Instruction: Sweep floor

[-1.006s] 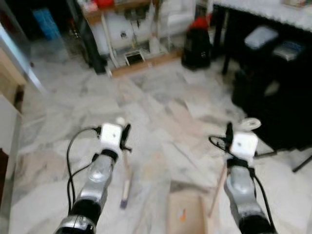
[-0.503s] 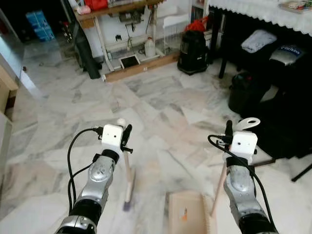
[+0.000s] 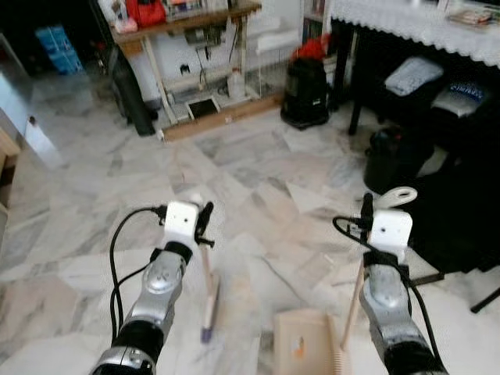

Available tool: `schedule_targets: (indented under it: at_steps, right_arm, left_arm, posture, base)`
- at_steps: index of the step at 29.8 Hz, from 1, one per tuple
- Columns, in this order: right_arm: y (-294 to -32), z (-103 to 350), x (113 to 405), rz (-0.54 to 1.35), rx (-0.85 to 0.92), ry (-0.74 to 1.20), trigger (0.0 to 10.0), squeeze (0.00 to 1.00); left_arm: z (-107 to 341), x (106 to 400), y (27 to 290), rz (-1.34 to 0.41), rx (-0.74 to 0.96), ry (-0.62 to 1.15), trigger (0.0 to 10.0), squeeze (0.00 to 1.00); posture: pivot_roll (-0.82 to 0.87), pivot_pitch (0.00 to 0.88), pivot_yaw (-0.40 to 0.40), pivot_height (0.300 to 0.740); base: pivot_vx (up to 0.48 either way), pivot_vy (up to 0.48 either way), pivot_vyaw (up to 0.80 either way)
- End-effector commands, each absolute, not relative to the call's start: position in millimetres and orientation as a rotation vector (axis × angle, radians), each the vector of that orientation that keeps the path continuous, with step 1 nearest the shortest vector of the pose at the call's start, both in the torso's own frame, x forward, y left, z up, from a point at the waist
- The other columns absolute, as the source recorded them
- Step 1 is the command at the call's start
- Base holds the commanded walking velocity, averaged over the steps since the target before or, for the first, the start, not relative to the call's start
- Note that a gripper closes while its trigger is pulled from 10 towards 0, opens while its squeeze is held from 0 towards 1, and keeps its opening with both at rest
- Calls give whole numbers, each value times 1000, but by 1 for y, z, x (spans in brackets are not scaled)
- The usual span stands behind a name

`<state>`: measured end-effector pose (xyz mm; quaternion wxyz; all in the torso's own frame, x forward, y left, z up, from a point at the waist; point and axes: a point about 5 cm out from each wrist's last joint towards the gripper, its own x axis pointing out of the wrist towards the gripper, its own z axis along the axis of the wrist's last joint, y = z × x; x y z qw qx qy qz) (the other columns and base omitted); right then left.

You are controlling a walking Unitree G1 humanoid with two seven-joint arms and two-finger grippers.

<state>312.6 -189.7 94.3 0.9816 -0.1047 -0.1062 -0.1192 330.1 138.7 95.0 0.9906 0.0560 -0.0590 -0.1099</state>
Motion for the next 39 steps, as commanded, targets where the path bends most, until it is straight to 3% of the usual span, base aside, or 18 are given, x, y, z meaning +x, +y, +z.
schedule_targets:
  at_steps: [1,10,15,39]
  right_arm:
    - [-179,104,315,-216,-205,-269,10000,0]
    - [-185,108,273,-229,-299,-334,10000,0]
    - [-202,126,255,-273,-346,-354,10000,0]
    - [-198,138,263,-285,-341,-340,10000,0]
  left_arm:
    - [105,330,152,-189,137,-177,10000,0]
    - [110,314,169,-166,167,-218,10000,0]
    - [115,301,181,-140,186,-226,10000,0]
    - [117,299,174,-130,163,-203,10000,0]
  posture:
    - [-84,0,73,740]
    - [-96,0,77,740]
    - [-94,0,72,740]
    - [-100,0,60,740]
  base:
    - [326,0,0]
    - [328,0,0]
    - [326,0,0]
    - [331,0,0]
